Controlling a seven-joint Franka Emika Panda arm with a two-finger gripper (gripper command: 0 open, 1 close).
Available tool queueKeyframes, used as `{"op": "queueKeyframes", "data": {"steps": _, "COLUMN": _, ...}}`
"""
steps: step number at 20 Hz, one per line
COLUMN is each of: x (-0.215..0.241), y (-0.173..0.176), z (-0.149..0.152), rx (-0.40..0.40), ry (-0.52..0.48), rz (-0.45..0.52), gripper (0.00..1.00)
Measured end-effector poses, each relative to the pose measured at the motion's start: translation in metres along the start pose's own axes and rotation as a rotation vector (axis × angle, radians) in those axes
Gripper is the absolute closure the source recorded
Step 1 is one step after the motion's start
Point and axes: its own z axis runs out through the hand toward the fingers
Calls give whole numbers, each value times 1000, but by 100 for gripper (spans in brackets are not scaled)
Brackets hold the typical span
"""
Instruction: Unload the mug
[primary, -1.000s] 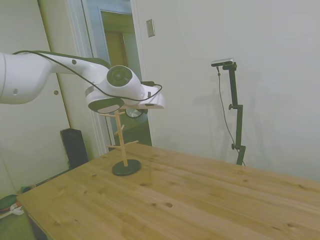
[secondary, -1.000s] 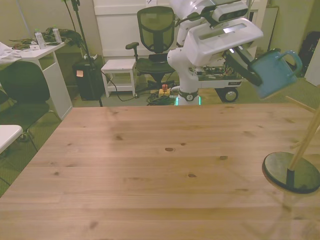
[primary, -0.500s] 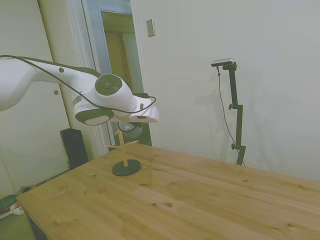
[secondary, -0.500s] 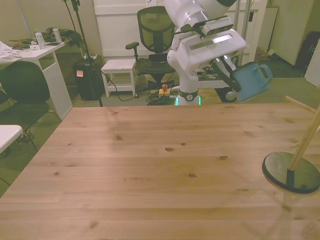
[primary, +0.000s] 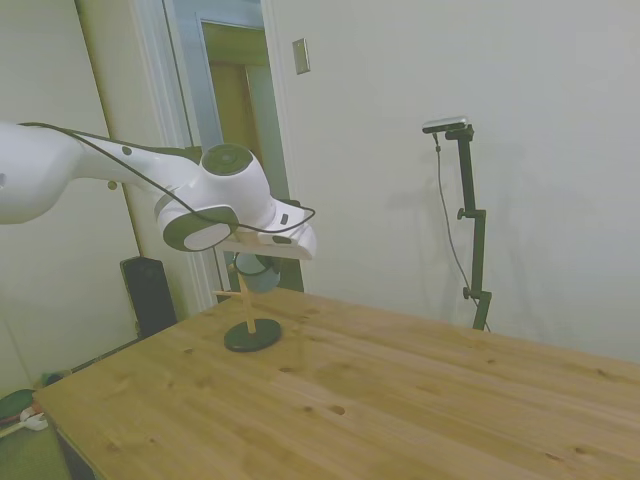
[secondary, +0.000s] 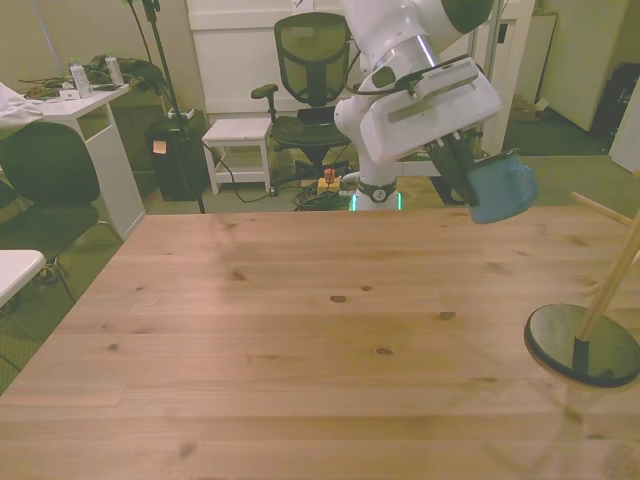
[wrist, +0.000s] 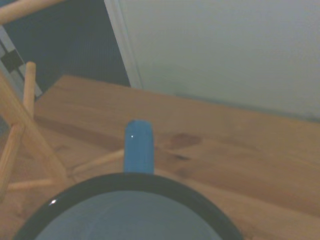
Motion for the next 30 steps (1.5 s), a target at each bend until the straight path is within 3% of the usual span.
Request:
{"op": "queueKeyframes", "data": {"steps": 5, "x": 3, "y": 4, "z": 7, "rx": -44, "ry": -32, "rz": 29, "gripper": 100}}
{"op": "queueKeyframes", "data": {"steps": 15, "x": 23, "y": 6, "z": 51, "rx": -112, "ry": -63, "rz": 62, "gripper": 100}}
{"op": "queueKeyframes", "data": {"steps": 26, "x": 1, "y": 16, "z": 53, "rx": -154, "ry": -147, "rz": 72, "gripper": 100}}
{"op": "queueKeyframes", "data": {"steps": 30, "x": -11, "y": 28, "z": 62, "rx": -256, "ry": -220, "rz": 85, "gripper": 100}}
